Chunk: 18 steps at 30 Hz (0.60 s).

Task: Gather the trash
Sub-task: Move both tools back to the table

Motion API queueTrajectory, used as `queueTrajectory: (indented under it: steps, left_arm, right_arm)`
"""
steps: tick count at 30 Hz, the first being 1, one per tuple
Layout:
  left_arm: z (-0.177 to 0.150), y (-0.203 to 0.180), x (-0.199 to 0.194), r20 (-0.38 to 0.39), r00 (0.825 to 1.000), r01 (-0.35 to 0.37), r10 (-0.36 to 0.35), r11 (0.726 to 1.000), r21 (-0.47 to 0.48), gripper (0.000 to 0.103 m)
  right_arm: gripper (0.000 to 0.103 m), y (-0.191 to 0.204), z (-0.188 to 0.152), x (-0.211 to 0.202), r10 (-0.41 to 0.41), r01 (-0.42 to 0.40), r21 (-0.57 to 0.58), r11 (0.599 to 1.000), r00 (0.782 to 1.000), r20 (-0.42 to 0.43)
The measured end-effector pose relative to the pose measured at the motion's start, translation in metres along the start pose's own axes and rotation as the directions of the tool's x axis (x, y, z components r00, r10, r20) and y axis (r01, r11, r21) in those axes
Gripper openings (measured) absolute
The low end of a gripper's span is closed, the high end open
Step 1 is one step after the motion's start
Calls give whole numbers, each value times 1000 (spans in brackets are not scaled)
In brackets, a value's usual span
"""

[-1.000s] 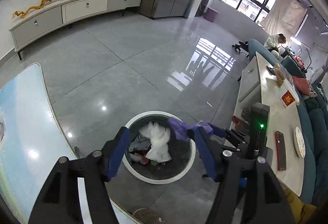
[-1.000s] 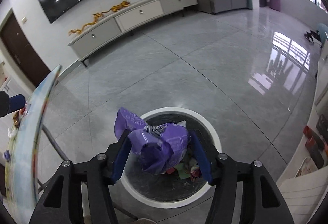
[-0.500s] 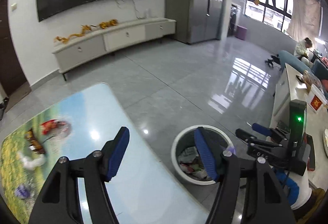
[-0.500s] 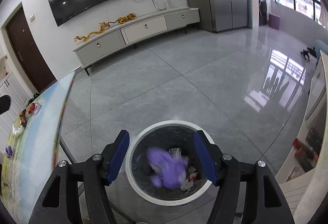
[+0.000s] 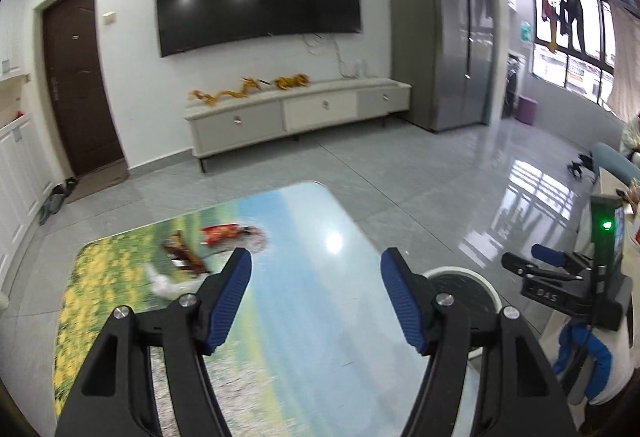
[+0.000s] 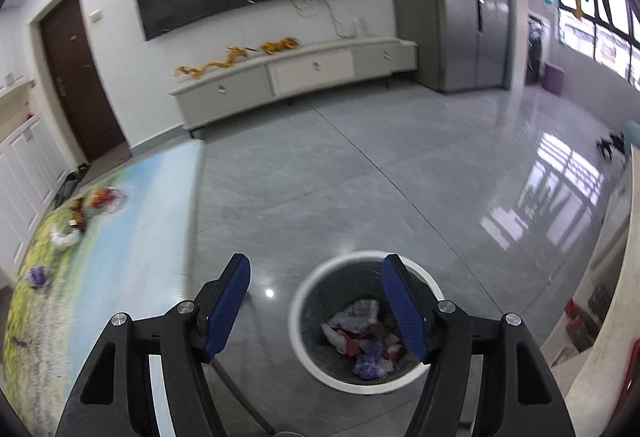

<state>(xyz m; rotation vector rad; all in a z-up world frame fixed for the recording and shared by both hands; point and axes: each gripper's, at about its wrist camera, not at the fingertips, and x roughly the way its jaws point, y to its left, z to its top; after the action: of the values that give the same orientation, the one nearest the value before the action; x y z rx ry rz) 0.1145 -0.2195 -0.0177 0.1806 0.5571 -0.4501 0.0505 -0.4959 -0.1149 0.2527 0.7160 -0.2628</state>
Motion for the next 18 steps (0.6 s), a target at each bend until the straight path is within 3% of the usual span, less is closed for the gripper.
queueTrajectory:
  steps: [5, 12, 18]
  left_arm:
    - [-9, 28, -26, 49, 995, -81, 83, 996, -40, 77]
    - [-26, 72, -59, 87, 978, -180, 189, 978, -106, 78]
    - [-44, 110, -89, 121, 956, -243, 266, 954, -174, 78]
  right_arm:
    - [80, 43, 11, -33, 54, -48, -78, 996, 996, 77]
    - [101, 102, 16, -79, 125, -94, -163, 982, 973, 194]
    - [103, 140, 15, -107, 172, -129, -175, 976, 951, 258]
